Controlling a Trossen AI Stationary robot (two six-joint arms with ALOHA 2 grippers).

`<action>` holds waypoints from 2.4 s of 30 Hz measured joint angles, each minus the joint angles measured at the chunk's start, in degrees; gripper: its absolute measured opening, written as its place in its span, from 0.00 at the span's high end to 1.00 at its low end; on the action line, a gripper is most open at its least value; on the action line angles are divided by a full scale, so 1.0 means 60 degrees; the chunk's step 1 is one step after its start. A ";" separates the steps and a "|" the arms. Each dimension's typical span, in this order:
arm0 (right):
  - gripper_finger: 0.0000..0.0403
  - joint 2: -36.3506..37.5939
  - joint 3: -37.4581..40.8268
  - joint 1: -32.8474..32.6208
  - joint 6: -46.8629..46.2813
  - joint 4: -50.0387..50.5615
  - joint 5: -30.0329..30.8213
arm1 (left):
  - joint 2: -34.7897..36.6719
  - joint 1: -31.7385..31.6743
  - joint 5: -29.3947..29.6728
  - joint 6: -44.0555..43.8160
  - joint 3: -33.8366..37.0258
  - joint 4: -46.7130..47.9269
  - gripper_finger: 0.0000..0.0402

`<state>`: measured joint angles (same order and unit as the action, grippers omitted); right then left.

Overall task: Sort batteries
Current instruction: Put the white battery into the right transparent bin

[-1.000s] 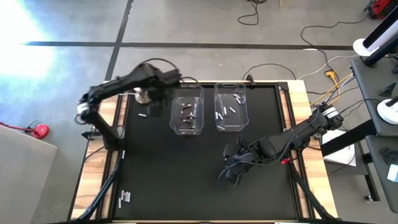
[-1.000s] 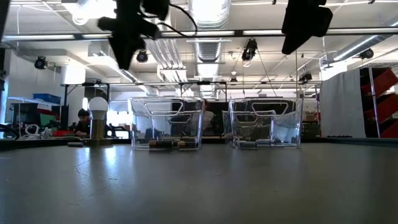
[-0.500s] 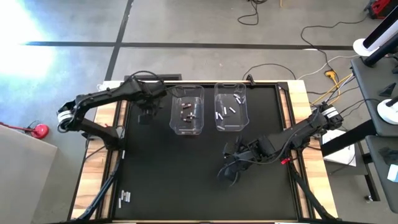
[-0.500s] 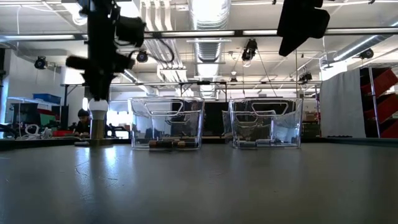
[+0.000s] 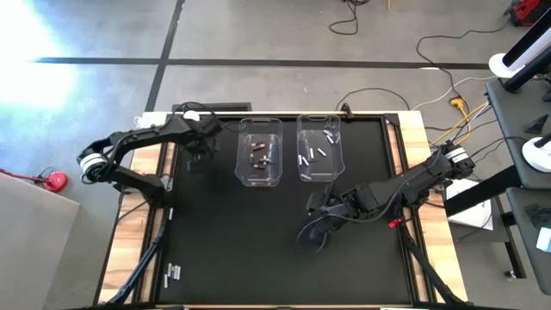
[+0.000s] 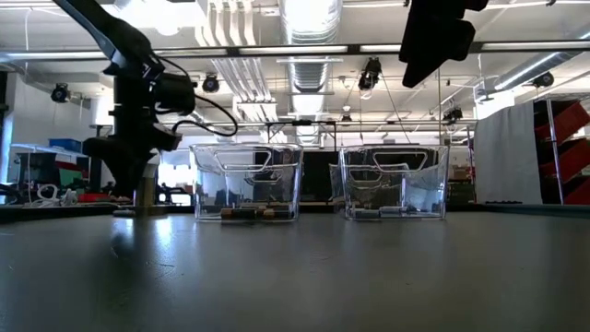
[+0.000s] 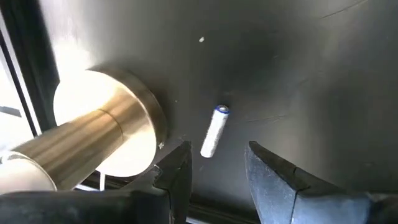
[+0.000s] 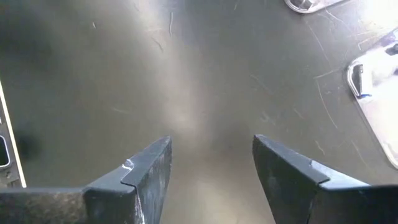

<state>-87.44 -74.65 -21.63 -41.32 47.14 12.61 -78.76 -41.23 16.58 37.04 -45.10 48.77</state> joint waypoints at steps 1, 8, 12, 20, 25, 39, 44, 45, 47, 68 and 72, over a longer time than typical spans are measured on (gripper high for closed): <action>0.47 0.0000 0.0000 -0.0004 -0.0005 -0.0007 0.0002 | 0.0000 -0.0067 0.0000 0.0003 0.0065 -0.0074 0.68; 0.47 0.0000 0.0000 -0.0011 -0.0016 -0.0123 -0.0002 | -0.0054 -0.0244 -0.0178 0.0069 0.0145 -0.0305 0.68; 0.47 0.0000 -0.0007 -0.0011 -0.0022 -0.0257 -0.0002 | -0.0458 -0.0266 -0.0178 0.0144 0.0159 -0.0257 0.68; 0.47 0.0000 -0.0007 -0.0011 -0.0019 -0.0261 -0.0010 | -0.1854 -0.0274 -0.0175 0.0617 0.0164 -0.0208 0.70; 0.47 0.0000 -0.0007 -0.0011 -0.0031 -0.0261 -0.0017 | -0.2515 -0.0262 -0.0153 0.0802 0.0093 -0.0136 0.76; 0.47 0.0000 -0.0500 -0.0144 0.1201 -0.0255 0.0449 | -0.2339 -0.0261 -0.0227 -0.0108 0.0189 -0.0088 0.97; 0.47 0.0004 -0.1250 -0.0379 0.2559 -0.0297 0.0916 | -0.1131 -0.0171 -0.0753 -0.0768 0.0251 0.0004 0.98; 0.47 0.0004 -0.1368 -0.0443 0.2872 -0.0328 0.0923 | -0.0796 -0.0134 -0.0870 -0.0842 0.0225 0.0014 0.98; 0.47 0.0004 -0.1460 -0.0567 0.3429 -0.0672 0.0927 | -0.0150 -0.0027 -0.1178 -0.1002 0.0215 0.0067 0.98; 0.47 -0.3060 -0.1005 0.0116 0.8575 -0.8922 0.1342 | 0.4142 0.3459 -0.7770 -0.4795 0.3059 -1.3656 0.99; 0.47 -0.2908 -0.1224 0.0313 0.8549 -0.9010 0.1753 | 0.3802 0.4567 -0.7628 -0.4905 0.3782 -1.6081 0.99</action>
<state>-104.88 -82.00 -19.75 9.97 -6.92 23.13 -55.95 -13.83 -29.19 7.60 -22.40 -47.72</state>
